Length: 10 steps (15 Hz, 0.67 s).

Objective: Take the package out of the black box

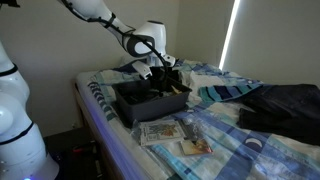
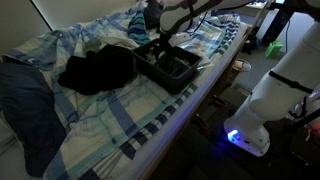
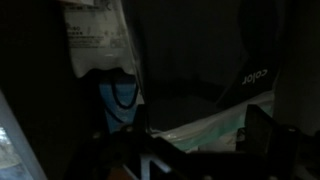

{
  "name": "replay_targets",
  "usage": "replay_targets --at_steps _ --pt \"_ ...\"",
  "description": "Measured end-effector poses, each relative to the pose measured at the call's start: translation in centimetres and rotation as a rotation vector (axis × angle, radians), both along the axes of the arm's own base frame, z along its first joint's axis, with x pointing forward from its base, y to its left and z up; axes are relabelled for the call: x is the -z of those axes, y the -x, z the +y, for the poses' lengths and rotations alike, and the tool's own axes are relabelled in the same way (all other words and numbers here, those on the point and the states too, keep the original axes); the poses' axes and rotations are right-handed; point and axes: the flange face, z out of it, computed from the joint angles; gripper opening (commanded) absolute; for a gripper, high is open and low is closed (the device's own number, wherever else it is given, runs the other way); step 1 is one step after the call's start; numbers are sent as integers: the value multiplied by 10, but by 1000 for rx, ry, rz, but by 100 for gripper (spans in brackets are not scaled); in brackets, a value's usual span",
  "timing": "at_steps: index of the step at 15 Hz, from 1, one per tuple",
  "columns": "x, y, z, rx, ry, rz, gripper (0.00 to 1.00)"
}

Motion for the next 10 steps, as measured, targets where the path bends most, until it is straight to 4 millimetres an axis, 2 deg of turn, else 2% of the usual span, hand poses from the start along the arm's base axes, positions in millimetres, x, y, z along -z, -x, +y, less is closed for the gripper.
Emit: replay_targets --at_steps 3,4,5,7,10 --pt "10 2 1 -4 -5 28 100" --pt "13 2 1 -4 -6 39 96" --pt "16 2 2 -4 -7 48 74" --pt "18 3 2 -5 -8 59 69" --pt "19 3 1 -3 -9 62 46"
